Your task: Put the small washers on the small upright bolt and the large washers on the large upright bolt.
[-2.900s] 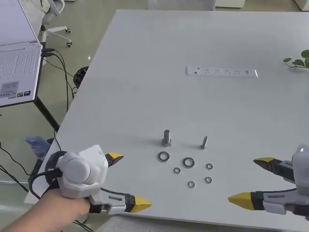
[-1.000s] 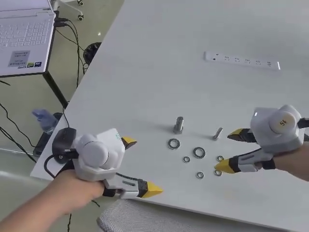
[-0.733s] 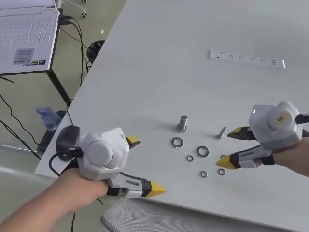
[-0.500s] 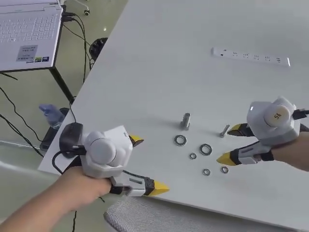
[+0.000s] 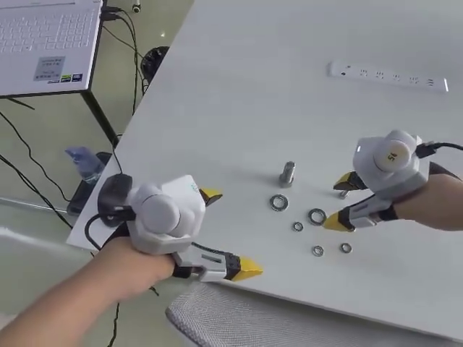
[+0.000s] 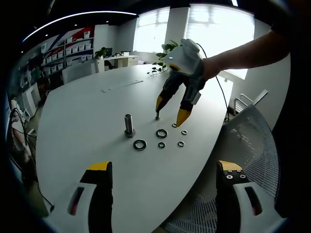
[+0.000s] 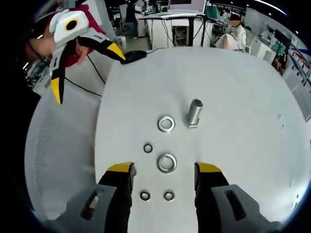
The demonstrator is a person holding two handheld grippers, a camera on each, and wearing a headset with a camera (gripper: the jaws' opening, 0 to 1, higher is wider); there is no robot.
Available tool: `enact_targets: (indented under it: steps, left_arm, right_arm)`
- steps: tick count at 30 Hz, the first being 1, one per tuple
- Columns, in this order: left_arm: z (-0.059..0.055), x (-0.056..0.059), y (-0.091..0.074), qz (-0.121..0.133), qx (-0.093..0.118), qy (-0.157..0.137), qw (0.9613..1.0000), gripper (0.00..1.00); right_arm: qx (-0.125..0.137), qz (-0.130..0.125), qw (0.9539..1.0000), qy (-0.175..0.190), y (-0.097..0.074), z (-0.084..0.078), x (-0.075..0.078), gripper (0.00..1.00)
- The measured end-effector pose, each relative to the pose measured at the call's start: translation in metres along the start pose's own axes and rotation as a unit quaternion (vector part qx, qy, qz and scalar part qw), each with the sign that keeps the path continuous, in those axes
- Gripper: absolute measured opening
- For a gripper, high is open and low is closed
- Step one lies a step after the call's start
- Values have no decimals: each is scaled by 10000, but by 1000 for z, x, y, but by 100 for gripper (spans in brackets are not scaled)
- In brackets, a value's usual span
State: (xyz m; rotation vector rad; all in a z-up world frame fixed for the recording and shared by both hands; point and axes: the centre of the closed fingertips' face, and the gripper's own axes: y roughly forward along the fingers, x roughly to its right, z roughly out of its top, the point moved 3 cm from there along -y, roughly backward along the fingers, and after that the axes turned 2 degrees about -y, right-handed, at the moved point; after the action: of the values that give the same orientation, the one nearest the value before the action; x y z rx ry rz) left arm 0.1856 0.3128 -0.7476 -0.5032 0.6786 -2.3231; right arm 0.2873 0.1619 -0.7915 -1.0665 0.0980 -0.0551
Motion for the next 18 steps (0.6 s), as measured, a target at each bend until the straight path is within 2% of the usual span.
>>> enact_targets:
  steps: [5,9,15,18]
  left_arm:
    - [-4,-2,0,21,-136,114,9998,89]
    - [-4,-2,1,8,-127,89,9999,91]
    - [-6,1,1,-26,-147,70,9999,90]
    - [-8,2,1,-58,-163,33,9998,89]
  right_arm:
    - [-232,47,9996,-150,10,-4,2,48]
    - [-381,130,9988,-272,19,-7,2,47]
    - [-622,127,9965,-549,29,-10,1,42]
    - [-709,110,9958,-567,33,-12,2,42]
